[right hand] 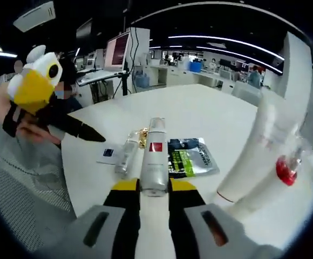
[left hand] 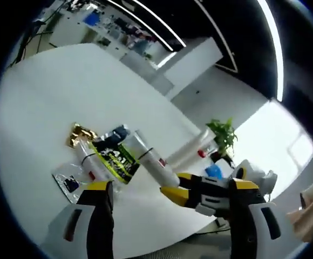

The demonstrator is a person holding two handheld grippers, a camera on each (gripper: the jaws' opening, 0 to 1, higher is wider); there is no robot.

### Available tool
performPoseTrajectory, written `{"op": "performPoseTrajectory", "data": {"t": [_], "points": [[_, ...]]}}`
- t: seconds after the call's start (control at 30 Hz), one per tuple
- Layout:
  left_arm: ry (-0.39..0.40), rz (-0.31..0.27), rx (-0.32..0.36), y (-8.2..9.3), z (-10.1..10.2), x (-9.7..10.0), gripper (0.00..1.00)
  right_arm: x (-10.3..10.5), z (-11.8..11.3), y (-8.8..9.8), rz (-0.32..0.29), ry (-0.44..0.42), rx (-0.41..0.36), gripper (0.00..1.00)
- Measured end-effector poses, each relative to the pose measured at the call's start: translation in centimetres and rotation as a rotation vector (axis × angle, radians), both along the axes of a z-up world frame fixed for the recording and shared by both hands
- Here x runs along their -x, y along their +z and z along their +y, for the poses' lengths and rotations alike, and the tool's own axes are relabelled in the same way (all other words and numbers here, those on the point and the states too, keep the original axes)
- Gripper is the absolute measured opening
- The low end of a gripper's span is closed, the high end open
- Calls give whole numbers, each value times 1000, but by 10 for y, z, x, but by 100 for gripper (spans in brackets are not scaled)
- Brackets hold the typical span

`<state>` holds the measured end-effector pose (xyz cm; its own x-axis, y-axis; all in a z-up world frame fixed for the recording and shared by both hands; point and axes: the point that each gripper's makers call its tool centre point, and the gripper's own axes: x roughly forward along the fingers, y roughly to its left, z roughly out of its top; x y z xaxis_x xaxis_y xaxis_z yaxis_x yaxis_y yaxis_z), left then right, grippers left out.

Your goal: Arrange the skincare products in the storage area until every visible bottle or jar stands upright without overlapping.

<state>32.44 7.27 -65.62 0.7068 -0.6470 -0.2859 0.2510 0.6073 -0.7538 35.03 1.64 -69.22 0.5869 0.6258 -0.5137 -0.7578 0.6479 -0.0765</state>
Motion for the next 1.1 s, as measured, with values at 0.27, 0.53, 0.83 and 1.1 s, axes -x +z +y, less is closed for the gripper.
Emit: {"op": "performPoseTrajectory", "data": {"t": [0.27, 0.53, 0.83, 1.1], "points": [[-4, -25, 34, 14, -17, -6, 82, 10, -10, 34, -63, -16, -50, 18], [-4, -49, 84, 26, -34, -16, 75, 23, -17, 50, -95, -20, -87, 18], [-70, -61, 153, 37, -68, -26, 55, 34, -34, 56, -109, -36, -119, 18], [-121, -69, 154, 40, -90, -23, 32, 36, -46, 58, -114, -54, -139, 18]]}}
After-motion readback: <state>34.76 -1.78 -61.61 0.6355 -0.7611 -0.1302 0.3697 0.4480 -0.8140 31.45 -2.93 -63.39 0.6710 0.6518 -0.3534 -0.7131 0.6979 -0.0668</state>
